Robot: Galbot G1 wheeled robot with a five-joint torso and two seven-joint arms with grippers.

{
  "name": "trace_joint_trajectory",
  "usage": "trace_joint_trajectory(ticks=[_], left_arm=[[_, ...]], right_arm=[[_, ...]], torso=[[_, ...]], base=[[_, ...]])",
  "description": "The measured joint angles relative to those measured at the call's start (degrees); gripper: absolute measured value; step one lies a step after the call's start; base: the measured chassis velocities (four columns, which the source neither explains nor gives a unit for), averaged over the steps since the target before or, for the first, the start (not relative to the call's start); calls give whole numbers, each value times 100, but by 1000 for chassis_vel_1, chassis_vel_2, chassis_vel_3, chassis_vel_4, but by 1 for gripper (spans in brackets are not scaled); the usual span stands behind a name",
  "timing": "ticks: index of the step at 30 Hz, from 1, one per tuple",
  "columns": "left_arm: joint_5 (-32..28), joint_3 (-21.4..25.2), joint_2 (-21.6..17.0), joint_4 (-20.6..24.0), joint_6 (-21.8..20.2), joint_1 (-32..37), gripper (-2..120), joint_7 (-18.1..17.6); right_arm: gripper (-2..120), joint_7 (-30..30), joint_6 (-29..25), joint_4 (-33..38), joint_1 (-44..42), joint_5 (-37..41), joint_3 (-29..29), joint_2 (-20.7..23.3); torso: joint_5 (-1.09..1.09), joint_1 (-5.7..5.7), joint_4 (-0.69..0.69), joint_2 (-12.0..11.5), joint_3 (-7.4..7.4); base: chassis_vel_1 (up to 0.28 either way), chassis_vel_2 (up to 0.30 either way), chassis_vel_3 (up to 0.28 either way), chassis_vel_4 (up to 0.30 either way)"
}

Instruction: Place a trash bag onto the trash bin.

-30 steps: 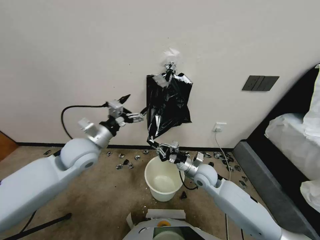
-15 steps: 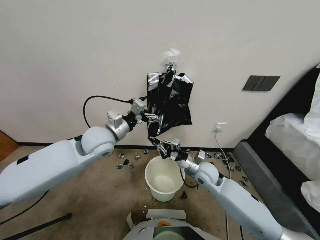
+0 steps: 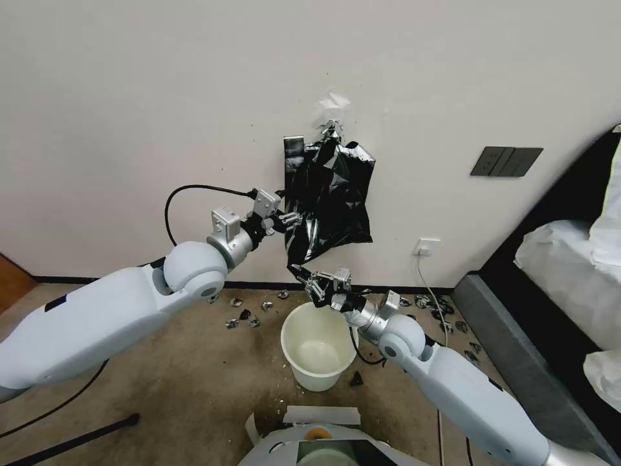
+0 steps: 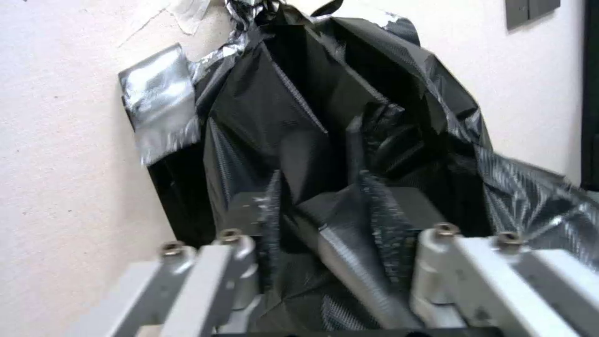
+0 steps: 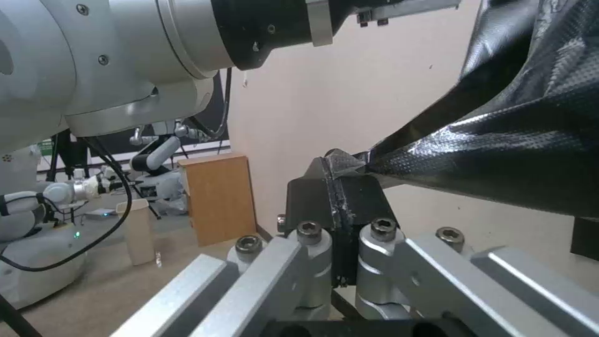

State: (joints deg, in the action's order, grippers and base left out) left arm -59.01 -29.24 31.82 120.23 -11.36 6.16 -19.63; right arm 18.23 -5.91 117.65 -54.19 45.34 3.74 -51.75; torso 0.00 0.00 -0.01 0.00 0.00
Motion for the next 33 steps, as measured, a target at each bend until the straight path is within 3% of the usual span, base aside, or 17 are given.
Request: trace_joint_trajectory(ticks=[7,15,17,18,23,33], left_arm=[[-29,104,-25,-2,69,104,1,-53],[-221,503,-85,113,309,459,0,-121],[-314,724,-138,212,382,629,0,-149],[-314,724,-138,212,382,629,0,-149],[-503,1037,-189,366,501,819,0,-177],[-536,1253,-218,546,513,1042,0,-181]], right_arm=[[0,-80,-3,5,4,13,-2,7],[2,-584,125,139,-70,-55,-109,35],[13,-1204,439,420,-219,-178,-357,110],[13,-1204,439,420,-219,-178,-357,110],[36,-1824,801,949,-762,-807,-1118,501],[68,-2726,1452,2102,-1527,-995,-1876,953]], torso=[[0,0,2,0,0],[0,0,2,0,0],[0,0,3,0,0],[0,0,3,0,0],[1,0,0,0,-1],[1,0,-1,0,-1]], base=[[0,0,0,0],[0,0,0,0],[0,0,0,0],[0,0,0,0],[0,0,0,0],[0,0,0,0]])
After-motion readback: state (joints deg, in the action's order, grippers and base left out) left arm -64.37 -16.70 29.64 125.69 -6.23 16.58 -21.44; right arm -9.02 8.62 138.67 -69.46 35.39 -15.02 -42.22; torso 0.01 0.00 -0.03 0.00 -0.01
